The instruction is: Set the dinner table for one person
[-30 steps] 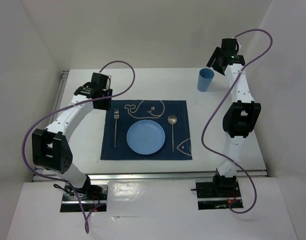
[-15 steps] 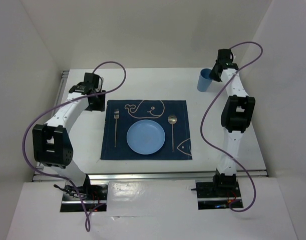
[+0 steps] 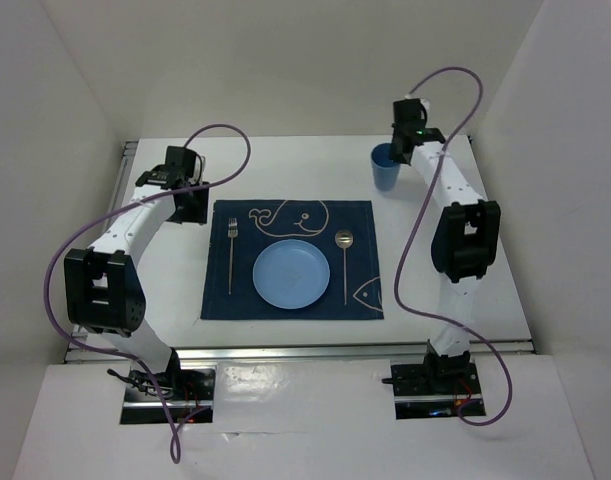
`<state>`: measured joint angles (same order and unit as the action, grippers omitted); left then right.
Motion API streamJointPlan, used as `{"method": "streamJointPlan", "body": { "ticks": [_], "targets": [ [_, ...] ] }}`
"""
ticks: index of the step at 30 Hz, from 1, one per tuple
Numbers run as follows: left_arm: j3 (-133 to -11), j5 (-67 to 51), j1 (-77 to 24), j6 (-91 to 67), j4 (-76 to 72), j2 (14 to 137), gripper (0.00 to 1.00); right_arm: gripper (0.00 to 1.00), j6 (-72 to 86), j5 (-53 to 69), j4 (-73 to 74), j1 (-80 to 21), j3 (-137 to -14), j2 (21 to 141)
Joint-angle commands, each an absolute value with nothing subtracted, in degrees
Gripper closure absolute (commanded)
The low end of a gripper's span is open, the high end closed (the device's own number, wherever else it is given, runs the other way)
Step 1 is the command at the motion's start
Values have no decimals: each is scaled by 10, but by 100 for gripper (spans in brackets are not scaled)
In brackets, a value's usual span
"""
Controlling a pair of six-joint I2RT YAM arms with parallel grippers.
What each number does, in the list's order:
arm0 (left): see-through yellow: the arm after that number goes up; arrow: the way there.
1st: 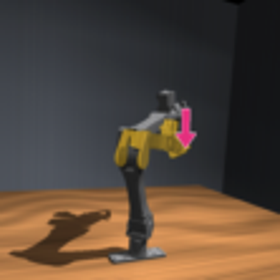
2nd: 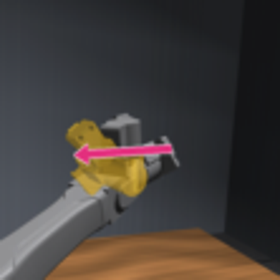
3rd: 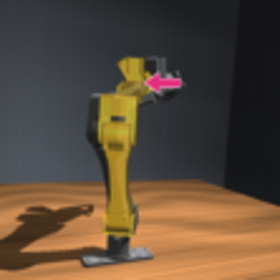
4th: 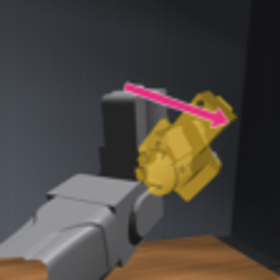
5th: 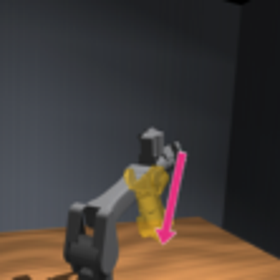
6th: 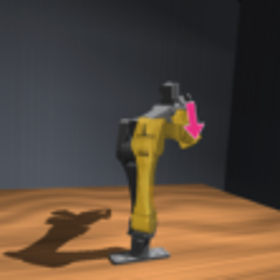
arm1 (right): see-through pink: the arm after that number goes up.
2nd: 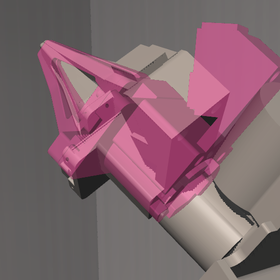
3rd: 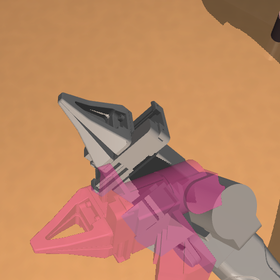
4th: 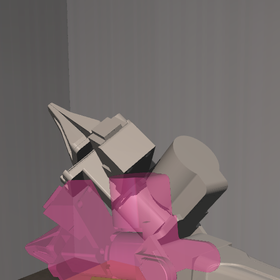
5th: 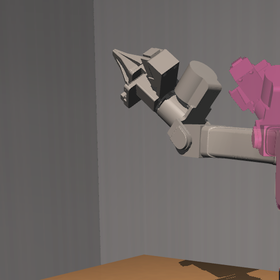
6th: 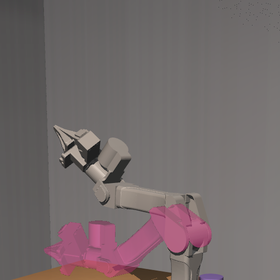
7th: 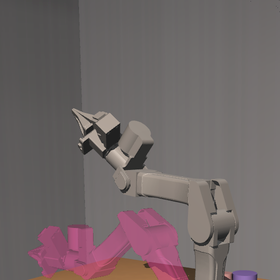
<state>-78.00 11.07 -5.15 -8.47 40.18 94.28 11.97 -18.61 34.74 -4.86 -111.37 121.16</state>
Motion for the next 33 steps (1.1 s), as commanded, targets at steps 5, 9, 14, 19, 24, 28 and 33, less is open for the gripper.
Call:
{"method": "streamJointPlan", "body": {
  "ticks": [5, 9, 14, 19, 24, 28, 33],
  "targets": [
    [-779, 84, -48, -69, 395, 935, 39, 100, 94, -209, 335, -169, -1040, 1114],
    [-784, 79, -48, -69, 401, 935, 39, 100, 125, -196, 346, -197, -1034, 1132],
    [-784, 79, -48, -69, 401, 935, 39, 100, 140, -176, 352, -204, -1022, 1145],
    [-779, 79, -48, -69, 401, 935, 39, 100, 165, -151, 352, -204, -996, 1145],
    [-779, 79, -48, -69, 401, 940, 39, 100, 177, -142, 339, -204, -964, 1140],
    [-779, 79, -48, -69, 401, 940, 39, 82, 182, -142, 346, -204, -970, 1147],
    [-779, 79, -48, -69, 401, 940, 39, 36, 182, -142, 346, -204, -976, 1132]
  ]
}}
